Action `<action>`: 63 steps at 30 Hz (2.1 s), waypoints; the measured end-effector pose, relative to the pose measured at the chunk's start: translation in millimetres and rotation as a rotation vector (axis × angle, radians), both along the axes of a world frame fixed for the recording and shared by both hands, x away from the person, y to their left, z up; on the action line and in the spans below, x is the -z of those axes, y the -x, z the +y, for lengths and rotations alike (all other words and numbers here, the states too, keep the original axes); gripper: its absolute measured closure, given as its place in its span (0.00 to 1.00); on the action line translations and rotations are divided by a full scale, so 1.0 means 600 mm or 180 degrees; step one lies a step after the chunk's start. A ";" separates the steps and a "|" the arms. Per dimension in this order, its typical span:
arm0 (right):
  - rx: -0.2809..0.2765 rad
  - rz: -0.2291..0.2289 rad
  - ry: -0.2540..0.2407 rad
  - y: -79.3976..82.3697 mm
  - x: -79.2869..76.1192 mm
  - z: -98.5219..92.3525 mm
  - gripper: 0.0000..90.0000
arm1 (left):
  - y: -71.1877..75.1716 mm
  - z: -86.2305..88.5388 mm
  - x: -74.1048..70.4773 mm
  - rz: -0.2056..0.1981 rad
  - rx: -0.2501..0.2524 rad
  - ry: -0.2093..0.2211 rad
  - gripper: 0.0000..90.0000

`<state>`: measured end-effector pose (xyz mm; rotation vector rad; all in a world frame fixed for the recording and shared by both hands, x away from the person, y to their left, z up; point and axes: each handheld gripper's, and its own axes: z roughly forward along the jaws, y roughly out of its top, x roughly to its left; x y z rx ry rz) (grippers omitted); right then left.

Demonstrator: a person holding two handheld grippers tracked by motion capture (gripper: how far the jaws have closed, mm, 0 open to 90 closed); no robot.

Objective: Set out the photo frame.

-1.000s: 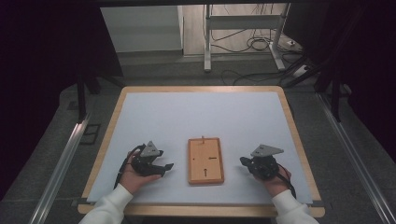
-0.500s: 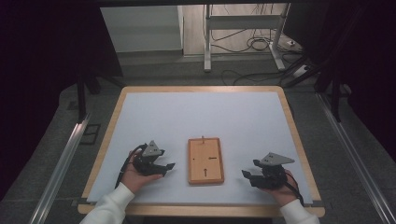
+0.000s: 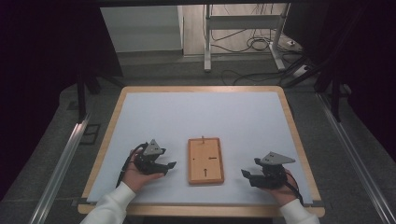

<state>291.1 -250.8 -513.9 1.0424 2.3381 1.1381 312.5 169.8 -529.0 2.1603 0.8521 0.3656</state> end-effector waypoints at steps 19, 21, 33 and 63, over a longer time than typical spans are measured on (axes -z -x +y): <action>-0.0051 -0.0058 0.0063 0.006 -0.001 0.004 0.29 | -0.028 -0.042 -0.023 0.0039 0.0199 0.0090 0.34; -0.0055 -0.0050 0.0065 0.006 -0.001 0.005 0.29 | -0.034 -0.048 -0.028 0.0041 0.0201 0.0113 0.34; -0.0046 -0.0057 0.0071 0.007 -0.001 0.004 0.29 | -0.072 -0.102 -0.041 0.0060 0.0318 0.0162 0.35; -0.0042 -0.0045 0.0086 0.005 0.000 0.002 0.29 | -0.135 -0.175 -0.020 0.0016 0.0406 0.0096 0.68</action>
